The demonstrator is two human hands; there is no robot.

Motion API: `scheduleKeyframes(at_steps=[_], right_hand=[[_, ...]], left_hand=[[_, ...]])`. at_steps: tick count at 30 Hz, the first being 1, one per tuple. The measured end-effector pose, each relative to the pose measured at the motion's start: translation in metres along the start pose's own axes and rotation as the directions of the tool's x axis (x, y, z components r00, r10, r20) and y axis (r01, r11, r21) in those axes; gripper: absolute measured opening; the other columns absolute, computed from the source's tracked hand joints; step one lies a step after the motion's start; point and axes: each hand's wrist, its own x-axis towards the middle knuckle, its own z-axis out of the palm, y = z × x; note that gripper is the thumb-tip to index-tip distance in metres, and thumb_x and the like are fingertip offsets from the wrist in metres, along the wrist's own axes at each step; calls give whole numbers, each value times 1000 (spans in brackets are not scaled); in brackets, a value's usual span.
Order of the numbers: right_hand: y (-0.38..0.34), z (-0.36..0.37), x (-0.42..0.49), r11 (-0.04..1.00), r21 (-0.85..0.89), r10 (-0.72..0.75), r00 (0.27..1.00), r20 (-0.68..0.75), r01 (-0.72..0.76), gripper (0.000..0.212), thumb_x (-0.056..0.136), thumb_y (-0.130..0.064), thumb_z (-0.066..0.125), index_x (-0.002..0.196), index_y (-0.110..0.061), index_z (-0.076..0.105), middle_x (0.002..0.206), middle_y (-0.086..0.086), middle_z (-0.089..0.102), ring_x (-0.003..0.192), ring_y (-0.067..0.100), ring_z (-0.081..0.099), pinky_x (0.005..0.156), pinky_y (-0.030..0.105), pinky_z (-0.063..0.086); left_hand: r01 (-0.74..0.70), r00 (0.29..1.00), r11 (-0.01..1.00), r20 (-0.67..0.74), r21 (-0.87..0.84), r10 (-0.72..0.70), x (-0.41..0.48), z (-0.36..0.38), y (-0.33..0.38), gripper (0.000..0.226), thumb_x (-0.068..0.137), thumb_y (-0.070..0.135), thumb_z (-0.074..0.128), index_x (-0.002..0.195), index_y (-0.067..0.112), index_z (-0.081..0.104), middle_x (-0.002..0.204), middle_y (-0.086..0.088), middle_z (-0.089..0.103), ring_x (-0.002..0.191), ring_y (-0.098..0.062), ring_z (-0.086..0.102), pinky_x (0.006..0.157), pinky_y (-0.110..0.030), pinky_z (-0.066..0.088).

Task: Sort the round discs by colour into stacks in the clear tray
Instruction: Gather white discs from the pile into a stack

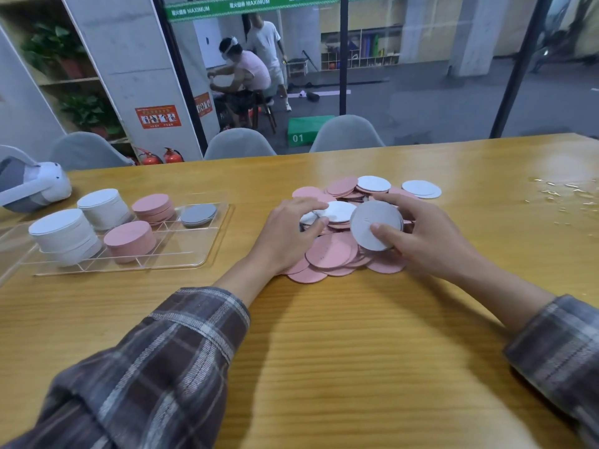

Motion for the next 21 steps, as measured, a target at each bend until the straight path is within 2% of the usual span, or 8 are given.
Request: scheduleKeyframes(at_steps=[2, 4, 7, 12, 14, 17, 18, 21], right_hand=[[3, -4, 0, 1000, -6, 6, 1000, -12, -6, 50, 91, -27, 73, 139, -29, 60, 115, -20, 67, 109, 4, 63, 100, 32, 51], [7, -6, 1, 1000, -21, 7, 1000, -31, -8, 49, 90, -27, 74, 138, -29, 61, 120, -15, 68, 112, 5, 62, 102, 33, 51], [8, -8, 2, 1000, -28, 12, 999, -45, -13, 48, 90, -28, 73, 137, -30, 61, 127, -15, 66, 115, 4, 61, 101, 32, 51], [9, -6, 2, 999, -45, 17, 999, -49, -19, 47, 90, -28, 71, 137, -30, 61, 128, -15, 66, 114, 6, 62, 102, 33, 50], [9, -5, 2, 998, -56, 19, 998, -57, -22, 47, 91, -28, 71, 137, -29, 61, 128, -16, 65, 114, 6, 61, 103, 35, 49], [10, -3, 0, 998, -62, 14, 998, -61, -18, 52, 91, -35, 69, 141, -35, 56, 133, -22, 60, 123, 9, 58, 109, 40, 46], [10, -2, 0, 998, -55, 8, 998, -56, -11, 53, 91, -35, 68, 142, -37, 55, 133, -25, 58, 125, 9, 57, 110, 41, 46], [9, -2, 0, 999, -43, 1, 999, -42, -3, 51, 94, -30, 67, 143, -37, 54, 131, -26, 58, 124, 6, 58, 109, 39, 47]], left_hand=[[24, 999, 1000, 37, -15, -23, 6, 6, 4, 29, 99, 33, 66, 125, 24, 73, 131, 8, 70, 126, -17, 58, 112, -39, 42], [67, 996, 998, 52, -4, -67, 11, 11, 7, 29, 98, 41, 61, 120, 28, 75, 125, 11, 72, 122, -18, 61, 108, -48, 45], [89, 994, 995, 63, 53, -93, 12, 11, 8, 30, 94, 49, 56, 111, 35, 76, 115, 15, 74, 111, -15, 65, 101, -50, 48], [41, 999, 999, 10, 25, -41, 6, 8, 4, 26, 87, 51, 63, 90, 29, 76, 97, 15, 75, 98, -12, 67, 93, -47, 52], [23, 1000, 1000, 6, 20, -24, 2, 6, 4, 20, 85, 46, 73, 91, 27, 77, 98, 13, 75, 98, -12, 67, 93, -43, 52], [58, 998, 995, -2, -87, -58, -3, 1, 8, 16, 83, 24, 86, 98, 23, 78, 103, 7, 73, 92, -9, 66, 78, -12, 48], [83, 996, 987, -11, -140, -85, -4, -1, 9, 19, 83, 17, 86, 99, 23, 78, 103, 7, 73, 88, -7, 67, 74, -9, 47], [148, 987, 937, -14, -315, -161, -5, -8, 10, 27, 83, 5, 83, 102, 24, 77, 100, 6, 75, 81, -4, 69, 74, -15, 52]])
